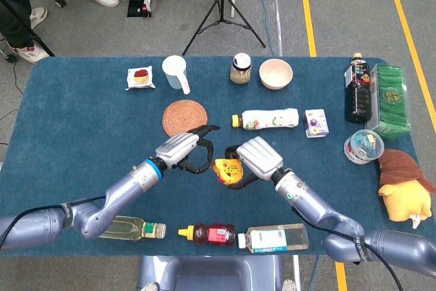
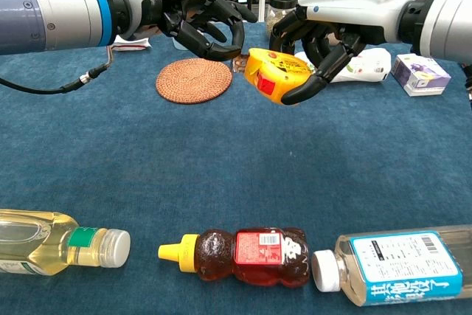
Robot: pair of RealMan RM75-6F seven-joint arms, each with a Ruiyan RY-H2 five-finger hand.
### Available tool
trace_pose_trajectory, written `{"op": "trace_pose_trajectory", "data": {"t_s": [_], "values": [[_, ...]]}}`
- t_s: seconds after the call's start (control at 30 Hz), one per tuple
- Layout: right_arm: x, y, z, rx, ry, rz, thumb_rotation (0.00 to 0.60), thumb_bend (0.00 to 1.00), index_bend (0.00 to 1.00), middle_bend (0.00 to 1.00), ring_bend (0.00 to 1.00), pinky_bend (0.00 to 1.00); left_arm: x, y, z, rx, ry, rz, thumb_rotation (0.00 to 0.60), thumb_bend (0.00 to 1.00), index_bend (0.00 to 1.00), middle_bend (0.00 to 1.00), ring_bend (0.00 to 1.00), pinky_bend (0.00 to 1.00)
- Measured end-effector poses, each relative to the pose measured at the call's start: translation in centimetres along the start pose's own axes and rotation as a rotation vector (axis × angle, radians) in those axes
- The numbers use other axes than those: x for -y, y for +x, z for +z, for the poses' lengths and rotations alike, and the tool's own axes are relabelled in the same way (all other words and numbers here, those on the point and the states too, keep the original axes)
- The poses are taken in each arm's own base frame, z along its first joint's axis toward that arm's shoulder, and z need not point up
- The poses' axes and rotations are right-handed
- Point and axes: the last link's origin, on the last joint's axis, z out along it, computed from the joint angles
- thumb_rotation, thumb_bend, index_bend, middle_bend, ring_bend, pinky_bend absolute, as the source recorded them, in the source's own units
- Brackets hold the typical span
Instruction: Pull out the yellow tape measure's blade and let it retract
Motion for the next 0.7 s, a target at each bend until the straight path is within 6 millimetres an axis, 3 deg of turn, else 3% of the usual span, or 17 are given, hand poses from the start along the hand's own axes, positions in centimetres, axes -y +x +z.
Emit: {"op": "trace_pose_trajectory", "data": {"t_s": [0.7], "values": [[-1.4, 0.3, -0.5, -0.002, -0.034, 0.005, 0.387, 0.18, 0.68, 0.71, 0.64, 0.61, 0.6, 0.2, -0.5, 0.003, 0.009, 0.024, 0.552, 0.48, 0.56, 0.07, 0.0, 0.09]]}}
